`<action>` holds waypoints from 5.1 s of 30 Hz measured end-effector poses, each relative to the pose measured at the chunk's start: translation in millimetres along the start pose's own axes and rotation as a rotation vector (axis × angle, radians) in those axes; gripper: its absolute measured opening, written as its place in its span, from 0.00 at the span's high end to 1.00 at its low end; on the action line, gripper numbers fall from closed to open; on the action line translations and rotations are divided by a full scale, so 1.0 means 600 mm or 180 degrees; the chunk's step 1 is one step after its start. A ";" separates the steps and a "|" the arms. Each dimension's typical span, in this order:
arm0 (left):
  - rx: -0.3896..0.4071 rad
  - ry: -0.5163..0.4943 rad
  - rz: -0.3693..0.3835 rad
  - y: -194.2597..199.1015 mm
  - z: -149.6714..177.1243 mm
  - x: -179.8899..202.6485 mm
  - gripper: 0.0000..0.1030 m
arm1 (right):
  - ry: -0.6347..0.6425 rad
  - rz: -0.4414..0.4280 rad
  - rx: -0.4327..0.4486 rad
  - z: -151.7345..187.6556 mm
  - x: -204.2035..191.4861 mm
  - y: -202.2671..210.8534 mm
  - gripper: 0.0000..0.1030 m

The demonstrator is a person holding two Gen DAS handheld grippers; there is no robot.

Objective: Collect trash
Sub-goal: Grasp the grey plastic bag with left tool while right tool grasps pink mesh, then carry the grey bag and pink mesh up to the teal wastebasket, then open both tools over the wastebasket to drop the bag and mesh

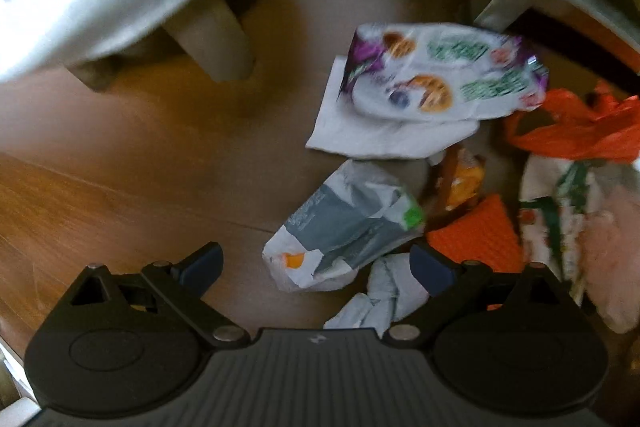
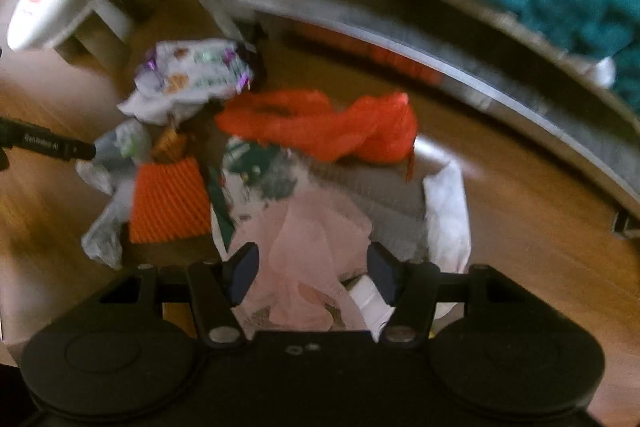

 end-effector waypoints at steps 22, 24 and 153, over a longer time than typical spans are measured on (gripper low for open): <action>-0.0127 -0.0156 0.0232 -0.075 0.029 0.015 0.71 | 0.0213 -0.0131 -0.0130 0.021 -0.028 -0.062 0.95; -0.0089 -0.0151 0.0199 -0.063 0.030 0.015 0.77 | 0.0237 -0.0143 -0.0085 0.023 -0.030 -0.054 0.96; 0.2955 -0.0830 0.0763 1.133 -0.111 0.368 0.21 | 0.0493 0.0362 0.3281 -0.161 -0.045 1.026 0.55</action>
Point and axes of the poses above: each gripper's, at about its wrist camera, not at the fingertips, and y roughly against the way its jaws point, x to its right, z to its underside, the point moved 9 cm from there along -y, roughly the way its jaws point, and after that the axes turned 3 degrees about x, right-handed, at the moved point
